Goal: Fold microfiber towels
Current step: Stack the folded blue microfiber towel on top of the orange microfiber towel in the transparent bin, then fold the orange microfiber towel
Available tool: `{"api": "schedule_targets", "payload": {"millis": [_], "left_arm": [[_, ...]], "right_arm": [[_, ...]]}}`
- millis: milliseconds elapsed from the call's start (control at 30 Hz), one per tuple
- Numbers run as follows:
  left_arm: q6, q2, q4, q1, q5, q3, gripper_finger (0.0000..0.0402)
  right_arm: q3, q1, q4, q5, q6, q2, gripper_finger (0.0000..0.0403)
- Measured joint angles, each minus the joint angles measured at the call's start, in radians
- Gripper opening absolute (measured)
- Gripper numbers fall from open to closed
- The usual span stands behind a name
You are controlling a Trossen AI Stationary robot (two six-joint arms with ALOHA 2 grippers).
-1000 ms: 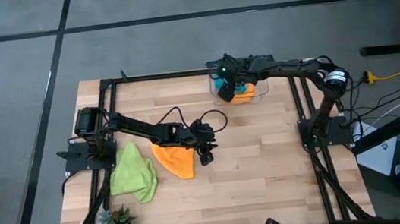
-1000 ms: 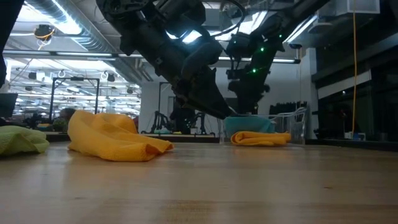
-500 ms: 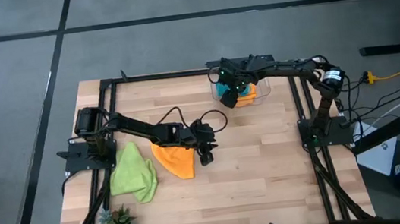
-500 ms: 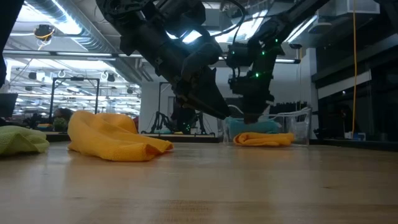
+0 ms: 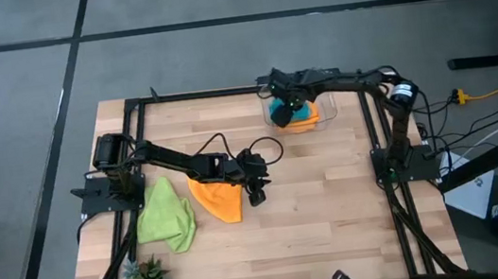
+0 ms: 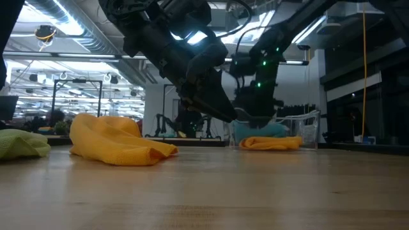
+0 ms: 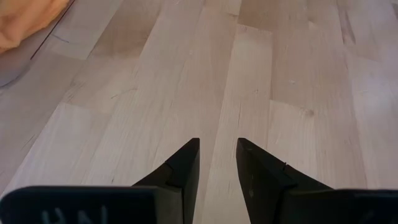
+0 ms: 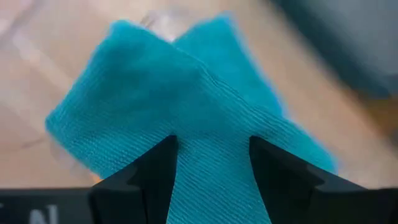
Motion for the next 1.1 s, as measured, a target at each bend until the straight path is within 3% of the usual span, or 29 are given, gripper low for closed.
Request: {"api": "schedule_targets", "payload": {"millis": [333, 1100], "left_arm": [[0.0, 0.0, 0.0, 0.0, 0.0, 0.0, 0.0099], [0.046, 0.0, 0.032, 0.042, -0.001, 0.0, 0.0099]], "right_arm": [[0.023, 0.0, 0.031, -0.02, 0.007, -0.006, 0.0204], [0.275, 0.066, -0.187, -0.055, -0.023, -0.024, 0.0204]]}}
